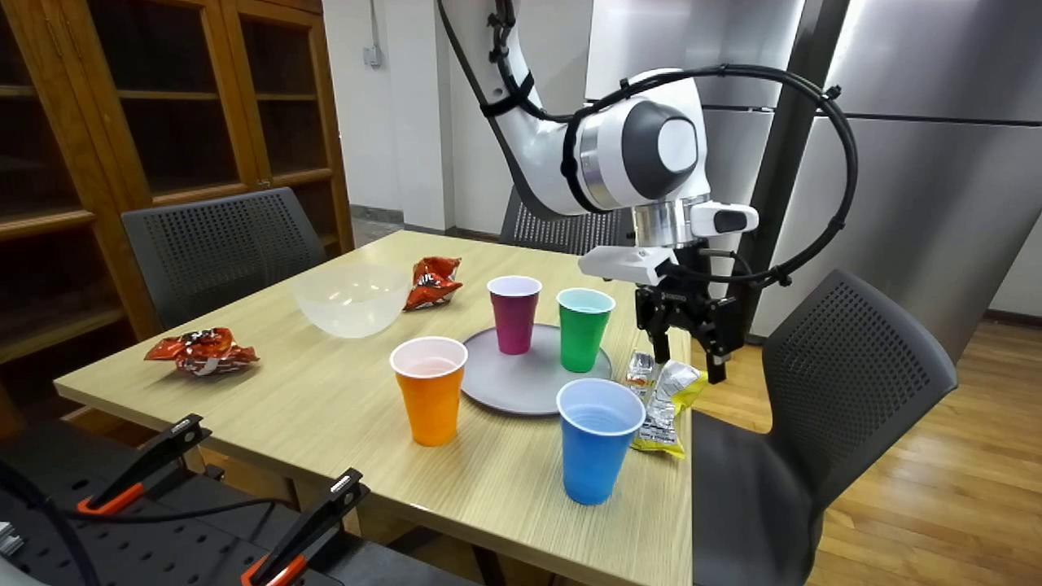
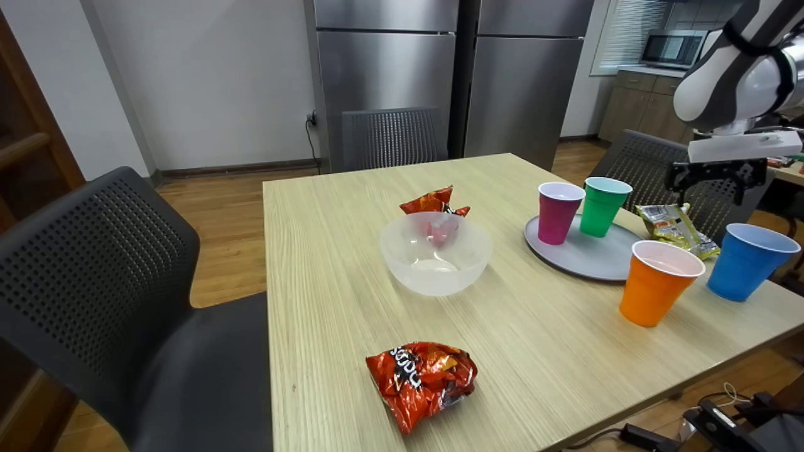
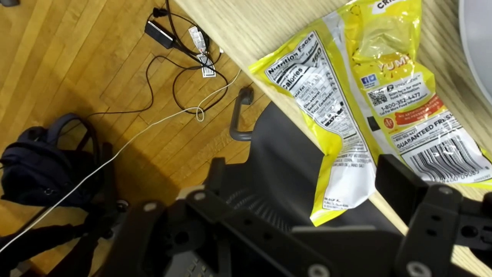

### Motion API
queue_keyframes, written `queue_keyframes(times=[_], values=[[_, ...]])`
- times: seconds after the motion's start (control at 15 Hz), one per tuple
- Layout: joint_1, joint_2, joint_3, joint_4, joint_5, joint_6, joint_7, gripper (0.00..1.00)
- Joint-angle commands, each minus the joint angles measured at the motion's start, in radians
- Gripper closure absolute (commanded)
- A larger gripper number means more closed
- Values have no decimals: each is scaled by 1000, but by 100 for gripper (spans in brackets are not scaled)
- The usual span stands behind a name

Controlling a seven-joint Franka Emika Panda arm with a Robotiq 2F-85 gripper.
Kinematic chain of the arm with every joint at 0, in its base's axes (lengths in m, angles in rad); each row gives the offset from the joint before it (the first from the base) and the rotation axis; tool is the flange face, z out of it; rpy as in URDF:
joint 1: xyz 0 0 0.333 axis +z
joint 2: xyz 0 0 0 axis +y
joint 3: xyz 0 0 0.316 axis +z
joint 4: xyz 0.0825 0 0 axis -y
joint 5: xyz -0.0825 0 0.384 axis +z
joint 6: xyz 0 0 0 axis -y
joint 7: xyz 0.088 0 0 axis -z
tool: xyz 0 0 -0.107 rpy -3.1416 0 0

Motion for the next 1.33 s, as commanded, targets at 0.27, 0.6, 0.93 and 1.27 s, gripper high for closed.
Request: queue_keyframes(times=[0.27, 0.6, 0.93, 1.27], values=[[1, 5, 0, 4, -3, 3, -21, 0], [-7, 9, 27, -2, 0, 1, -65, 0], [-4, 34, 29, 6, -4, 23, -74, 0], [-56, 33, 95, 7, 26, 36, -190, 0]])
